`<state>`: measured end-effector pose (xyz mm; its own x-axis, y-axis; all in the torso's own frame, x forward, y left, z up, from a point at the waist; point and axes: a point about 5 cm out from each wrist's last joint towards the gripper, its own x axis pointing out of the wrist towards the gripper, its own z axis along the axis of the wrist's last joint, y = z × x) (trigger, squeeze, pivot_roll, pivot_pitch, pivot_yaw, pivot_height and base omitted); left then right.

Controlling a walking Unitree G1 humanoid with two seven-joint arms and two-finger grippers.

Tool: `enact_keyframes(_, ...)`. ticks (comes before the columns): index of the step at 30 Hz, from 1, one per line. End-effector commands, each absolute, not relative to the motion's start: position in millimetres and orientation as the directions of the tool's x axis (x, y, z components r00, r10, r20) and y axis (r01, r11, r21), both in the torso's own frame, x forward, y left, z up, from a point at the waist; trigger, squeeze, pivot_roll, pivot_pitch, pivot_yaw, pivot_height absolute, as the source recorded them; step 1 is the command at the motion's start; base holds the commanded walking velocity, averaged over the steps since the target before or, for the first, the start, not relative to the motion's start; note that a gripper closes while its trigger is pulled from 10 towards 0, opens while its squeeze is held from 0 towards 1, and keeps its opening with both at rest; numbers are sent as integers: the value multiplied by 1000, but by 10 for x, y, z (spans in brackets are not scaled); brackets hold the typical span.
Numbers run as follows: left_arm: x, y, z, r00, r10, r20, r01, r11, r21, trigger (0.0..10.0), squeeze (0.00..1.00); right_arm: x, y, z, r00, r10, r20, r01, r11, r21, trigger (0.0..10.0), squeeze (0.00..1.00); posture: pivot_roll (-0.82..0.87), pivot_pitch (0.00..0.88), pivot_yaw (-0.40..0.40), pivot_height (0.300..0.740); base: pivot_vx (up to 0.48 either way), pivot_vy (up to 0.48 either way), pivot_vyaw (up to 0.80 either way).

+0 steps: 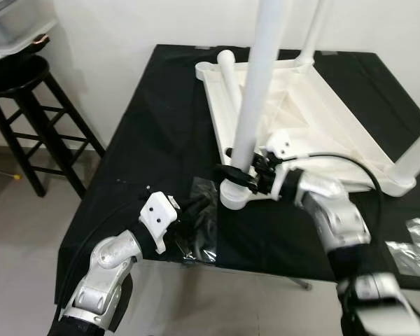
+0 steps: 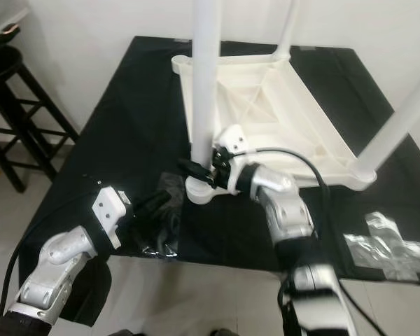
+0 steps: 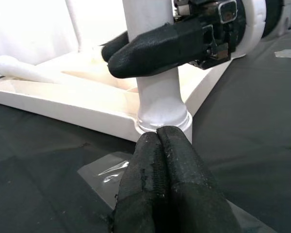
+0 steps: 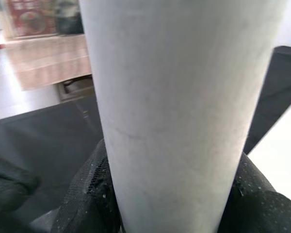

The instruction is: Building children table

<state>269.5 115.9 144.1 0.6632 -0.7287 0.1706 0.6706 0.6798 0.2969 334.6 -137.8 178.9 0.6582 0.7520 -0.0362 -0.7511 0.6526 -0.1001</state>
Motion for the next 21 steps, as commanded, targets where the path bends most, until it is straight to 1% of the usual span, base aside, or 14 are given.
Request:
enact_keyframes(1, 2677, 1163, 1408, 660, -735, 154, 680, 673, 291, 10000, 0, 3272, -1364, 1481, 714, 685, -145, -696, 717, -42, 0, 0, 5, 139, -19, 740, 0, 0, 0)
enact_keyframes(2, 2677, 1163, 1408, 660, -735, 154, 680, 673, 291, 10000, 0, 3272, -1364, 1481, 714, 685, -145, -696, 717, -42, 0, 0, 5, 139, -19, 740, 0, 0, 0)
enact_keyframes(3, 2684, 1174, 1409, 661, -734, 153, 679, 673, 293, 10000, 0, 3113, -1306, 1334, 942, 291, -167, -304, 951, -60, 0, 0, 8, 140, -14, 740, 0, 0, 0)
enact_keyframes(4, 2684, 1174, 1409, 661, -734, 153, 679, 673, 293, 10000, 0, 3113, -1306, 1334, 942, 291, -167, -304, 951, -60, 0, 0, 8, 140, -14, 740, 0, 0, 0)
enact_keyframes(5, 2689, 1179, 1408, 662, -734, 152, 679, 673, 294, 10000, 0, 3053, -1301, 1364, 970, 192, -146, -207, 974, -96, 0, 0, 6, 138, -10, 740, 0, 0, 0)
enact_keyframes(6, 2693, 1182, 1405, 662, -734, 150, 679, 673, 294, 10000, 0, 3057, -1303, 1383, 975, 170, -143, -186, 977, -106, 0, 0, -8, 133, -3, 740, 0, 0, 0)
enact_keyframes(9, 2697, 1172, 1400, 660, -736, 149, 682, 671, 292, 10000, 0, 3104, -1333, 1349, 967, 188, -170, -206, 974, -97, 0, 0, 9, 133, -18, 740, 0, 0, 0)
enact_keyframes(14, 2702, 1174, 1401, 662, -734, 150, 679, 673, 293, 10000, 0, 3117, -1316, 1360, 966, 189, -176, -207, 974, -90, 0, 0, 6, 132, -20, 740, 0, 0, 0)
enact_keyframes(15, 2704, 1179, 1403, 668, -728, 154, 673, 679, 292, 10000, 0, 3127, -1316, 1380, 969, 174, -177, -194, 976, -101, 2039, 0, 6, 132, -19, 740, 0, 0, 0)
enact_keyframes(16, 2705, 1179, 1404, 672, -724, 156, 669, 684, 292, 10000, 0, 3132, -1310, 1388, 967, 172, -187, -193, 976, -100, 10000, 0, 7, 132, -19, 740, 0, 0, 0)
enact_keyframes(18, 2706, 1177, 1405, 674, -722, 157, 667, 686, 291, 10000, 0, 3142, -1308, 1417, 967, 182, -179, -199, 976, -86, 10000, 0, 8, 132, -20, 740, 0, 0, 0)
enact_keyframes(19, 2706, 1174, 1405, 671, -725, 156, 670, 683, 291, 10000, 0, 3174, -1285, 1465, 958, 232, -171, -249, 964, -89, 10000, 1000, 8, 132, -20, 740, 0, 0, 0)
enact_keyframes(21, 2706, 1170, 1405, 668, -728, 155, 673, 680, 292, 10000, 0, 3199, -1265, 1516, 953, 258, -159, -274, 958, -88, 10000, 1000, 8, 132, -20, 740, 0, 0, 0)
